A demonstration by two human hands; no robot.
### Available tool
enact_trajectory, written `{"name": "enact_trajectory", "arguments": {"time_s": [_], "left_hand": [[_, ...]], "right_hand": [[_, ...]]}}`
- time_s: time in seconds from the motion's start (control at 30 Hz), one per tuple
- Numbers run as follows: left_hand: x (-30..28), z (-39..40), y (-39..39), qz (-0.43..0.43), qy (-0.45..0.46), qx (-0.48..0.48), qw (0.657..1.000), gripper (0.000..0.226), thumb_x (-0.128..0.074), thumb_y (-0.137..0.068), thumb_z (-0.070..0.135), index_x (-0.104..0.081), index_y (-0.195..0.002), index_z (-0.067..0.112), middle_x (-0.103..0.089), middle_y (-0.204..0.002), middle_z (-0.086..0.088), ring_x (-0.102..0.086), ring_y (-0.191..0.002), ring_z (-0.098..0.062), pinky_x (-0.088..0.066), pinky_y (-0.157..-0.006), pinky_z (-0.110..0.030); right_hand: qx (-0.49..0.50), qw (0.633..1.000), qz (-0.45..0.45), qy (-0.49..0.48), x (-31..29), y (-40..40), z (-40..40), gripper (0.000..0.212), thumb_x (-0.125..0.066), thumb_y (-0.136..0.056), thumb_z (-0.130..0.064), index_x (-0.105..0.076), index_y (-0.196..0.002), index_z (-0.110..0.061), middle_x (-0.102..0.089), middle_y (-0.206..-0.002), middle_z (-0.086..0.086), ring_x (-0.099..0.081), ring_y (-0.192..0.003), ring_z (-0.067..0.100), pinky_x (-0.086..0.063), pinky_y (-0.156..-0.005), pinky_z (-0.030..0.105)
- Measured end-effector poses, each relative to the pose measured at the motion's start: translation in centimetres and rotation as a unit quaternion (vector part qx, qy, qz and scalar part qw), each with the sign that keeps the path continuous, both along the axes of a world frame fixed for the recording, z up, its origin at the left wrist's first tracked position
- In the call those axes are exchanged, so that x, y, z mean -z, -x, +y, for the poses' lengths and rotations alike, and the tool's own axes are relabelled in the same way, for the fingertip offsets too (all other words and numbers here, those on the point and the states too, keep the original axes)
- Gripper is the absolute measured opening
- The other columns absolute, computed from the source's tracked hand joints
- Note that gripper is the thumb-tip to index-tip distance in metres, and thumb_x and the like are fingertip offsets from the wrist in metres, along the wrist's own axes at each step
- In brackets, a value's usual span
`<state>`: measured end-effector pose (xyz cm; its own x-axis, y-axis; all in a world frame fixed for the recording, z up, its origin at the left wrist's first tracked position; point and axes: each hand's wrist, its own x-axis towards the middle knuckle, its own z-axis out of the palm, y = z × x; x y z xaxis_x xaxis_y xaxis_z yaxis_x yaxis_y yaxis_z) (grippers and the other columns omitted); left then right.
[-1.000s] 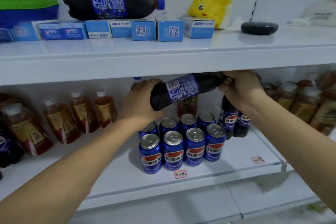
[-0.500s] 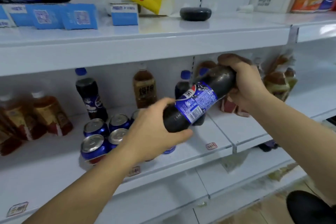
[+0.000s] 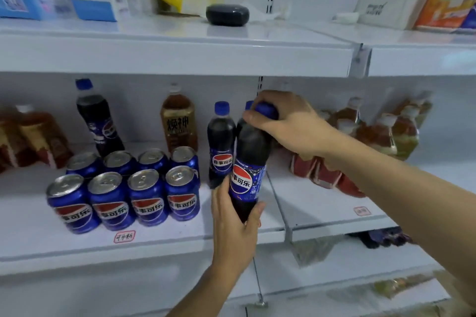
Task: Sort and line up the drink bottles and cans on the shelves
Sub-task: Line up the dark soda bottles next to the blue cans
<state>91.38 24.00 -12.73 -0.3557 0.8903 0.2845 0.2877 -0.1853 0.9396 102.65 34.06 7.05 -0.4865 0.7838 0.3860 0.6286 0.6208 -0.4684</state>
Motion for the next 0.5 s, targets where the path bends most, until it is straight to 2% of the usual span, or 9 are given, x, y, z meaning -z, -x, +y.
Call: {"name": "enact_trajectory", "arguments": {"time_s": [0.07, 0.17, 0.3, 0.37, 0.43, 0.5], "left_hand": [[0.7, 0.0, -0.1, -0.025, -0.005, -0.028, 0.999, 0.073, -0.072, -0.093, 0.021, -0.026, -0.143, 0.051, -0.040, -0.149, 0.008, -0.040, -0.133, 0.009, -0.042, -0.097, -0.004], [1.1, 0.5, 0.0, -0.055, -0.012, -0.064, 0.996, 0.075, -0.074, -0.092, 0.013, -0.030, -0.138, 0.052, -0.040, -0.147, 0.010, -0.043, -0.132, 0.007, -0.046, -0.096, -0.007], [1.9, 1.4, -0.5, -0.054, 0.012, -0.150, 0.987, 0.074, -0.079, -0.087, 0.016, -0.035, -0.140, 0.044, -0.038, -0.146, 0.013, -0.044, -0.132, 0.000, -0.054, -0.103, -0.032], [2.3, 1.7, -0.5, -0.037, 0.011, -0.169, 0.985, 0.076, -0.081, -0.086, 0.018, -0.037, -0.145, 0.037, -0.037, -0.148, 0.013, -0.043, -0.137, -0.007, -0.055, -0.104, -0.037], [2.6, 2.1, -0.5, -0.016, 0.016, -0.181, 0.983, 0.076, -0.080, -0.086, 0.019, -0.037, -0.148, 0.031, -0.038, -0.148, 0.013, -0.042, -0.139, -0.010, -0.050, -0.107, -0.028], [2.7, 2.4, -0.7, 0.008, 0.026, -0.195, 0.981, 0.075, -0.079, -0.088, 0.018, -0.037, -0.150, 0.028, -0.039, -0.148, 0.011, -0.040, -0.141, -0.009, -0.038, -0.104, -0.008]], "right_hand": [[-0.051, 0.997, -0.049, -0.008, 0.1, 0.8, 0.6, 0.022, -0.061, -0.099, -0.046, -0.061, -0.096, -0.025, -0.065, -0.086, -0.008, -0.059, -0.078, 0.003, -0.041, -0.064, 0.013], [-0.137, 0.985, -0.105, -0.014, 0.1, 2.2, 1.1, 0.023, -0.058, -0.100, -0.045, -0.058, -0.102, -0.022, -0.062, -0.087, -0.010, -0.057, -0.078, 0.004, -0.039, -0.063, 0.012], [-0.214, 0.962, -0.167, -0.013, 0.5, 3.7, 2.1, 0.021, -0.054, -0.103, -0.043, -0.056, -0.107, -0.023, -0.063, -0.100, -0.005, -0.057, -0.089, 0.012, -0.048, -0.080, 0.030], [-0.226, 0.959, -0.170, 0.003, 0.8, 4.0, 2.5, 0.016, -0.053, -0.103, -0.043, -0.055, -0.106, -0.027, -0.062, -0.101, -0.007, -0.058, -0.092, 0.011, -0.050, -0.084, 0.037], [-0.235, 0.957, -0.168, 0.008, 1.0, 4.2, 2.8, 0.012, -0.053, -0.103, -0.042, -0.055, -0.105, -0.030, -0.062, -0.102, -0.010, -0.058, -0.093, 0.008, -0.050, -0.084, 0.037], [-0.240, 0.956, -0.165, 0.012, 1.2, 4.3, 3.2, 0.010, -0.054, -0.103, -0.041, -0.055, -0.105, -0.031, -0.061, -0.102, -0.012, -0.057, -0.092, 0.005, -0.049, -0.083, 0.034]]}}
